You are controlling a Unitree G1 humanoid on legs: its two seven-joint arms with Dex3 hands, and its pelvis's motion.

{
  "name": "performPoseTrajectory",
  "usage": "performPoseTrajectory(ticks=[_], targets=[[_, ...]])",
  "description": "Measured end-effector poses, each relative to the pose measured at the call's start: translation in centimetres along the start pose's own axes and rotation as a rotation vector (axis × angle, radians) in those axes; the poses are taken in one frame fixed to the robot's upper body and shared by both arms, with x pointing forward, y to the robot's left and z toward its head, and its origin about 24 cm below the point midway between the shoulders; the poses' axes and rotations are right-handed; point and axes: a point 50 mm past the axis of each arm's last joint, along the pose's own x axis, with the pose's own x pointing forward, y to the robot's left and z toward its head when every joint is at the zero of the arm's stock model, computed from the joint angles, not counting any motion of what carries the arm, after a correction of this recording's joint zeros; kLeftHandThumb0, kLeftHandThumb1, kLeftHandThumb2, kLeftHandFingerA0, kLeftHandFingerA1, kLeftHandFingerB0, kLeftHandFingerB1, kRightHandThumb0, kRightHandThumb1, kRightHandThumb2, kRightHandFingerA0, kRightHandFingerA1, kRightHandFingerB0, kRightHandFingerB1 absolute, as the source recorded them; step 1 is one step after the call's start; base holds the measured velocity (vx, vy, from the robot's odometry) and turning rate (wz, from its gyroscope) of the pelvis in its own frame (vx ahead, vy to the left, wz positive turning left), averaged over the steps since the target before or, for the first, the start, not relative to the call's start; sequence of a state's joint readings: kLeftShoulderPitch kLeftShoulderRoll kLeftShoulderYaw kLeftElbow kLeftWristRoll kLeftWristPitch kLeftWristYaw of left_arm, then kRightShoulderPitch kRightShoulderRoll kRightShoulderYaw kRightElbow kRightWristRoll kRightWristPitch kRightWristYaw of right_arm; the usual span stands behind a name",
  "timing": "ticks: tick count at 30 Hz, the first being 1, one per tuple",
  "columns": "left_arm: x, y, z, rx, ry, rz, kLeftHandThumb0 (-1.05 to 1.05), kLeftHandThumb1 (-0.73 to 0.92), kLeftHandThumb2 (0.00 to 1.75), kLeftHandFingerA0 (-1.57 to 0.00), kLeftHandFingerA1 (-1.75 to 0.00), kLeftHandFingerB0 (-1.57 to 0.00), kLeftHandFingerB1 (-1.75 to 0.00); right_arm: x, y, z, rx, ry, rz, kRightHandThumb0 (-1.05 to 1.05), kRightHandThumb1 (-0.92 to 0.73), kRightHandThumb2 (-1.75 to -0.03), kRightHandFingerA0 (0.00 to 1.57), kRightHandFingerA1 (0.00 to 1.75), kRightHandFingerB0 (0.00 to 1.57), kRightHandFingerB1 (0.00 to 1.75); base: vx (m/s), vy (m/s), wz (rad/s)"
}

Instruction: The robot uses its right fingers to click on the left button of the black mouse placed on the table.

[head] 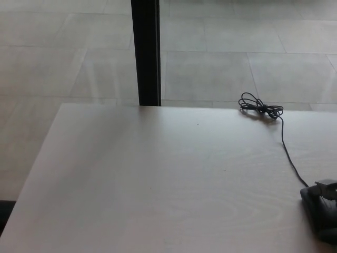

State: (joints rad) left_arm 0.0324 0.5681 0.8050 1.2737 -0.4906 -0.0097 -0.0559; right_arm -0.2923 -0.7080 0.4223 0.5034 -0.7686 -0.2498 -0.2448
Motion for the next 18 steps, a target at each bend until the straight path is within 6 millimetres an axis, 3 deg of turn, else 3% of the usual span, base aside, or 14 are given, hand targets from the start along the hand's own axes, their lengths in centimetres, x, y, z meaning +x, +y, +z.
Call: performPoseTrajectory(ticks=[1,2,4,5,6,8,9,10,12,13,14,15,17,18], targets=[[0.0,0.0,0.0,0.0,0.0,-0.001,-1.01,0.92,0.87,-0.57,-1.05,-0.28,-0.42,0.0,0.0,0.0,-0.002,-0.001,0.0,-0.72,-0.66,-0.65,0.87,1.51,0.59,0.46,0.0,0.0,0.0],[0.0,0.0,0.0,0.0,0.001,-0.002,-1.02,0.91,0.88,-0.55,-1.06,-0.28,-0.42,0.0,0.0,-0.1,-0.003,0.0,0.0,-0.71,-0.71,-0.62,0.93,1.25,0.63,0.45,0.0,0.0,0.0],[0.0,0.0,0.0,-0.001,0.001,-0.002,-1.02,0.91,0.88,-0.55,-1.06,-0.28,-0.42,-0.1,0.1,-0.2,-0.003,0.002,-0.002,-0.71,-0.71,-0.62,0.93,1.25,0.63,0.45,0.0,0.0,0.0],[0.0,0.0,0.0,-0.001,0.001,-0.002,-1.01,0.92,0.87,-0.62,-1.16,-0.29,-0.41,-0.1,0.1,-0.2,-0.003,0.002,-0.003,-0.73,-0.73,-0.63,0.9,1.29,0.62,0.45,0.0,0.0,0.0],[0.0,0.0,0.0,-0.002,0.002,-0.001,-1.02,0.91,0.9,-0.57,-0.89,-0.29,-0.42,-0.1,0.2,-0.3,-0.003,0.003,-0.003,-0.74,-0.74,-0.62,0.88,1.45,0.62,0.44,0.0,0.0,0.0],[0.0,0.0,0.0,-0.002,0.001,-0.002,-0.99,0.92,0.88,-0.55,-0.86,-0.3,-0.42,-0.2,0.2,-0.4,-0.004,0.009,0.0,-0.73,-0.71,-0.66,0.83,1.66,0.61,0.45,0.0,0.0,0.0],[0.0,0.0,0.0,-0.002,0.001,-0.003,-0.96,0.87,1.26,-0.53,-0.8,-0.25,-0.49,-0.2,0.3,-0.5,-0.006,0.013,0.0,-0.66,-0.56,-1.01,1.13,1.38,0.57,0.61,0.0,0.0,0.0],[0.0,-0.1,0.0,-0.003,0.001,-0.004,-1.01,0.92,0.88,-0.64,-0.9,-0.29,-0.41,-0.3,0.4,-0.6,-0.008,0.015,0.0,-0.68,-0.57,-1.01,1.15,1.39,0.58,0.62,0.0,0.0,0.0],[0.0,-0.2,0.0,-0.005,-0.001,-0.007,-1.0,0.91,0.89,-0.56,-0.87,-0.29,-0.42,-0.3,0.6,-0.7,-0.008,0.014,-0.001,-0.68,-0.56,-1.01,1.12,1.38,0.57,0.61,0.0,0.0,0.0],[0.0,-0.3,0.1,-0.006,-0.002,-0.009,-1.01,0.92,0.84,-0.67,-1.28,-0.27,-0.4,-0.4,0.7,-0.7,-0.009,0.013,-0.002,-0.7,-0.57,-1.01,1.1,1.38,0.57,0.61,0.0,0.0,0.0],[0.0,-0.3,0.1,-0.004,-0.002,-0.009,-0.95,0.82,1.19,-0.76,-1.14,-0.24,-0.48,-0.4,0.7,-0.6,-0.009,0.01,0.0,-0.77,-0.65,-0.68,0.85,1.66,0.61,0.46,0.0,0.0,0.0],[0.0,-0.3,0.1,-0.003,-0.002,-0.01,-1.04,0.92,0.86,-0.72,-1.2,-0.26,-0.39,-0.4,0.8,-0.6,-0.009,0.009,0.001,-0.64,-0.51,-0.98,1.21,1.41,0.57,0.63,0.0,0.0,0.0],[0.0,-0.3,0.1,0.002,-0.002,-0.011,-1.05,0.91,0.88,-0.75,-1.18,-0.28,-0.4,-0.5,1.0,-0.4,-0.01,0.002,0.008,-0.67,-0.52,-0.98,1.24,1.44,0.57,0.62,0.0,0.0,0.0],[0.0,-0.3,0.1,0.002,-0.001,-0.011,-1.02,0.92,0.88,-0.79,-1.22,-0.3,-0.41,-0.5,1.2,-0.4,-0.01,0.001,0.01,-0.71,-0.67,-0.66,0.84,1.74,0.6,0.46,0.0,0.0,0.0]])
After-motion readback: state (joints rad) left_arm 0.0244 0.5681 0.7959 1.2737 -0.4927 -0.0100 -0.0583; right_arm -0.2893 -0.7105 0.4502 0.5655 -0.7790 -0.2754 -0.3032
